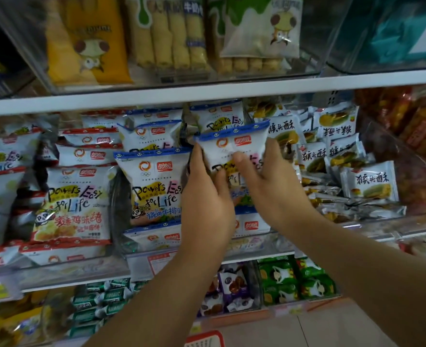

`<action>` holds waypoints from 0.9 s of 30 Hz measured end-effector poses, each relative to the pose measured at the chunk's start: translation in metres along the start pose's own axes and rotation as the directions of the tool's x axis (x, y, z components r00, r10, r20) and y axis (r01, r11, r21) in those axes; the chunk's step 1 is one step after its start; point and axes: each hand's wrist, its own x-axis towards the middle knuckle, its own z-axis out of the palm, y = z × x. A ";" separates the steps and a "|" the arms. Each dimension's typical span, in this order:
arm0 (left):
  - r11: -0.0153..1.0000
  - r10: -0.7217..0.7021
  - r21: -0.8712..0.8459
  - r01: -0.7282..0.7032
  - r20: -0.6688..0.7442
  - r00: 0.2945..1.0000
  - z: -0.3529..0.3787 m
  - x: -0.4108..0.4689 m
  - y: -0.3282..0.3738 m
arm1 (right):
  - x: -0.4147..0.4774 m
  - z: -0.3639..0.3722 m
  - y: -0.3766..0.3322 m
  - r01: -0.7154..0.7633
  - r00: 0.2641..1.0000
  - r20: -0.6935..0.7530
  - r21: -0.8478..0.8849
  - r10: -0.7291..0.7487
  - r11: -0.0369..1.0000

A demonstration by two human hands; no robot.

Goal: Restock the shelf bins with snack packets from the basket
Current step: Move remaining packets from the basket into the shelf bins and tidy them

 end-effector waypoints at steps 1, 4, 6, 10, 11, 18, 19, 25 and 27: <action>0.999 -0.006 0.053 0.005 0.001 1.000 0.001 0.001 -0.001 | 0.002 0.005 0.002 0.030 0.999 -0.024 -0.148 -0.034 0.989; 0.983 -0.044 0.180 0.035 0.048 0.998 0.004 0.006 -0.004 | 0.011 0.010 0.010 -0.026 0.996 -0.085 -0.435 -0.012 0.900; 0.971 -0.080 0.231 0.058 0.085 0.993 0.008 0.007 -0.007 | 0.013 0.010 0.014 -0.063 0.996 -0.082 -0.445 0.030 0.893; 0.965 -0.128 0.240 0.102 0.096 0.987 0.012 0.012 -0.010 | 0.014 0.011 0.014 -0.056 0.998 -0.027 -0.531 0.049 0.845; 0.971 -0.119 0.220 0.098 0.085 0.989 0.012 0.014 -0.006 | 0.014 0.010 0.013 -0.045 0.999 -0.019 -0.549 0.042 0.834; 0.976 -0.214 0.049 0.212 0.036 0.976 0.024 0.064 0.022 | 0.025 0.000 0.014 -0.023 1.000 0.008 -0.439 0.029 0.898; 0.974 -0.226 0.025 0.225 0.021 0.974 0.026 0.071 0.022 | 0.031 -0.002 0.014 -0.036 0.998 0.028 -0.386 0.051 0.922; 0.954 -0.297 0.076 0.289 0.126 0.946 0.030 0.079 0.015 | 0.044 -0.006 0.027 0.007 0.985 0.167 -0.254 0.037 0.967; 0.959 -0.282 0.082 0.272 0.147 0.948 0.030 0.076 0.013 | 0.036 -0.005 0.031 0.087 0.984 0.172 -0.271 -0.041 0.959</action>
